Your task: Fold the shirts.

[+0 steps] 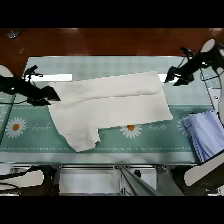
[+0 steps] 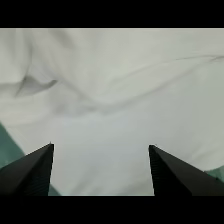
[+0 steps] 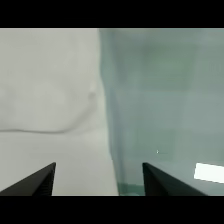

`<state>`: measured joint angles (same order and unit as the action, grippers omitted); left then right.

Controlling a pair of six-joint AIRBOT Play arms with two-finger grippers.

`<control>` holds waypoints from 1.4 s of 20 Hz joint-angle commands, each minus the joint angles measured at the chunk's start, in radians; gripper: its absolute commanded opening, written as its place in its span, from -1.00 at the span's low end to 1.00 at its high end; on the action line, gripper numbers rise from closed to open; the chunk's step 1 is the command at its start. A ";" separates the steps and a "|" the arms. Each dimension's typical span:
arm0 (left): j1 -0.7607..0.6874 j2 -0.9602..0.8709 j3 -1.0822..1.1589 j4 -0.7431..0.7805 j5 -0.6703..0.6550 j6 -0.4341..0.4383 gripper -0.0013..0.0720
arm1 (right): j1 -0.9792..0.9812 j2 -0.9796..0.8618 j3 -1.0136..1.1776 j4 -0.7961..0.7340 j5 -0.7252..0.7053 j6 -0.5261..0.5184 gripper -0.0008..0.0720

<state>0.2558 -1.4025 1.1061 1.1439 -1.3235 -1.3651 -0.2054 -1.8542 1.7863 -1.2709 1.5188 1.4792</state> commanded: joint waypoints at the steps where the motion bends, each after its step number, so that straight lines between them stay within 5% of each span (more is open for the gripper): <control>1: 0.108 0.184 -0.219 -0.014 -0.027 0.005 0.94 | -0.127 0.184 -0.243 -0.003 -0.074 -0.019 0.74; 7: 0.195 0.410 -0.728 -0.249 0.083 0.055 0.94 | -0.180 0.541 -0.842 0.360 -0.390 -0.163 0.74; 15: 0.045 0.409 -0.890 -0.520 0.208 0.151 0.92 | -0.192 0.599 -0.963 0.413 -0.404 -0.197 0.74; 16: 0.003 0.409 -0.889 -0.524 0.235 0.150 0.29 | -0.224 0.599 -0.951 0.399 -0.406 -0.171 0.74; 17: -0.030 0.409 -0.885 -0.529 0.245 0.163 -0.88 | -0.259 0.599 -0.944 0.367 -0.396 -0.143 0.74; 22: -0.050 0.414 -0.844 -0.569 0.205 0.228 -0.90 | -0.322 0.599 -0.987 0.048 -0.246 -0.016 0.74; 28: -0.050 0.412 -0.844 -0.569 0.213 0.228 -0.90 | -0.209 0.536 -1.059 0.201 -0.324 -0.048 0.74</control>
<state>0.2085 -0.9905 0.2604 0.5816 -1.1137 -1.1431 -0.4629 -1.2823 0.7406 -1.1252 1.2366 1.4330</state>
